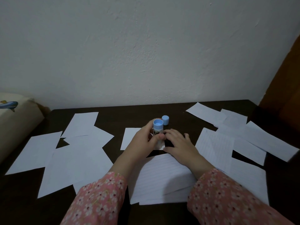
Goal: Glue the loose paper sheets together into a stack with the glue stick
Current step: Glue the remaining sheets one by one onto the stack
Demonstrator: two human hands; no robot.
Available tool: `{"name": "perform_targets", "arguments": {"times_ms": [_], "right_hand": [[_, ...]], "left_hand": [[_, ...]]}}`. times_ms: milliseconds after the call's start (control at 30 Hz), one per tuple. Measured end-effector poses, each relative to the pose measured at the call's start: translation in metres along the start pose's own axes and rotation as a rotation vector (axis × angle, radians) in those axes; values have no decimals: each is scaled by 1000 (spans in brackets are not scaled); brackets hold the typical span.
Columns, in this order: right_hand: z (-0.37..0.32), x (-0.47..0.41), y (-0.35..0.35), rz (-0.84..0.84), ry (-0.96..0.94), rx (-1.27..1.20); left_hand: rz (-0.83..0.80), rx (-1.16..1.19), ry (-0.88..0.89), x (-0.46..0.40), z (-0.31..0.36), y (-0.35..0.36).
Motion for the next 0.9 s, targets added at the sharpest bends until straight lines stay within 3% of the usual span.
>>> {"name": "perform_targets", "arguments": {"times_ms": [900], "right_hand": [[-2,0,-1,-11,17,30]], "left_hand": [[75,-27,-233,21,-50,-70]]}}
Point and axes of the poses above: each hand's wrist, its own x-axis away from the middle knuckle, its own y-axis out of the palm, z = x × y, the point moved 7 cm from there along -x, towards the middle knuckle, and after that the axes turned 3 degrees about z, right-handed, at the moved point
